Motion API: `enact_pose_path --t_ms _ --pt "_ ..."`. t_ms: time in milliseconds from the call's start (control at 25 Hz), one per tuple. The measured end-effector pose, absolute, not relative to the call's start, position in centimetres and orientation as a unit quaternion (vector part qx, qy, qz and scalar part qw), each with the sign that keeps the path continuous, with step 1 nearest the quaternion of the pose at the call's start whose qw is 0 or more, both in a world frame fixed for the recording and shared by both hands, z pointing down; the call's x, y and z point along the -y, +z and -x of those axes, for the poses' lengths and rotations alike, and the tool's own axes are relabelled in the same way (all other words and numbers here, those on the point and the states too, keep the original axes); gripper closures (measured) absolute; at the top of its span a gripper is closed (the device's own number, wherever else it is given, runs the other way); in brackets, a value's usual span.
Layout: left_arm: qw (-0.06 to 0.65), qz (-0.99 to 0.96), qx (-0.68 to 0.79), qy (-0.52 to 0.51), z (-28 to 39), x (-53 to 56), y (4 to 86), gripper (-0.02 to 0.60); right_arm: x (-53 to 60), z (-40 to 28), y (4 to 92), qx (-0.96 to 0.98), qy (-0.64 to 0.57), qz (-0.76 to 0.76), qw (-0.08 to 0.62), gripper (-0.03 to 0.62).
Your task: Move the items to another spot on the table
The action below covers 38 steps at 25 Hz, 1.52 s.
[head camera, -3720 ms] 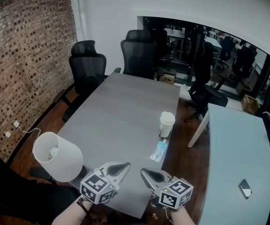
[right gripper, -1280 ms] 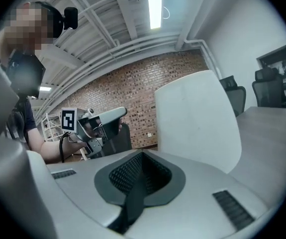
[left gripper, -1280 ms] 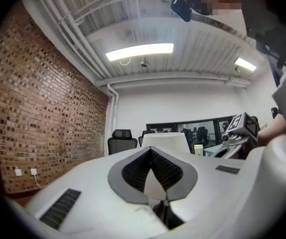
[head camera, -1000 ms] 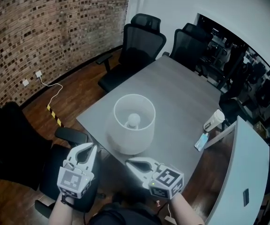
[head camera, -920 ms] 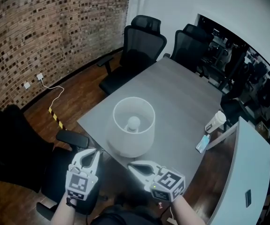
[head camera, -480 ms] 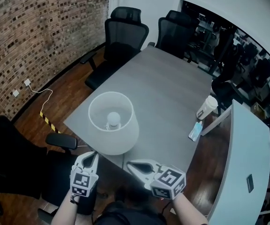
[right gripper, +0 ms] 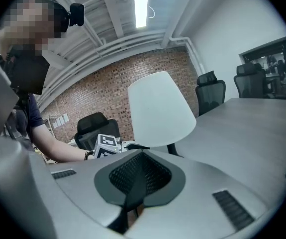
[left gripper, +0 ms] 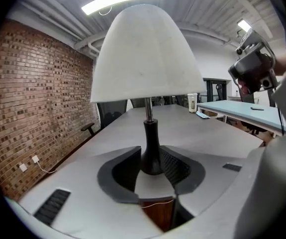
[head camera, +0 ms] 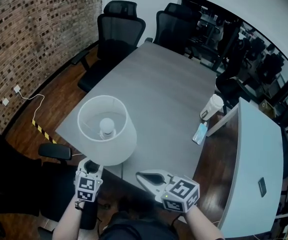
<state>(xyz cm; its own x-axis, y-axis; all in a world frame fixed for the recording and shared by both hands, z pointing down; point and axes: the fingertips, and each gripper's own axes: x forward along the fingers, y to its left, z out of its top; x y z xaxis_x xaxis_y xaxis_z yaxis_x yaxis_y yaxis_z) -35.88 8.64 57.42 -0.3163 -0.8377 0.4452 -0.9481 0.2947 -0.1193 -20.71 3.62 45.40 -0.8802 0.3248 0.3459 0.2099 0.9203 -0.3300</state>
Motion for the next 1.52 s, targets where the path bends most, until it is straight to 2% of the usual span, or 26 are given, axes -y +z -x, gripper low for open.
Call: enact_pose_path --t_ms 80,160,240,960,1520 --pt "0.154 -0.578 0.781 0.181 35.5 -7.8 57.9 0.355 -3.3 20.5 45.4 0.96 0.144 0.134 0.202 0.585" --pt "0.155 -0.589 0.771 0.186 35.2 -6.9 58.4 0.311 -3.1 20.4 45.5 0.96 0.145 0.128 0.204 0.585" --pt "0.154 -0.598 0.762 0.196 35.3 -6.1 58.9 0.3 -3.0 20.3 45.6 0.959 0.145 0.123 0.208 0.585" --pt "0.123 -0.586 0.784 0.163 38.0 0.1 59.3 0.299 -0.6 16.6 46.4 0.96 0.149 0.049 0.231 0.585" --pt "0.122 -0.594 0.773 0.184 38.7 2.0 61.5 0.362 -0.5 16.0 47.5 0.959 0.152 0.021 0.237 0.585"
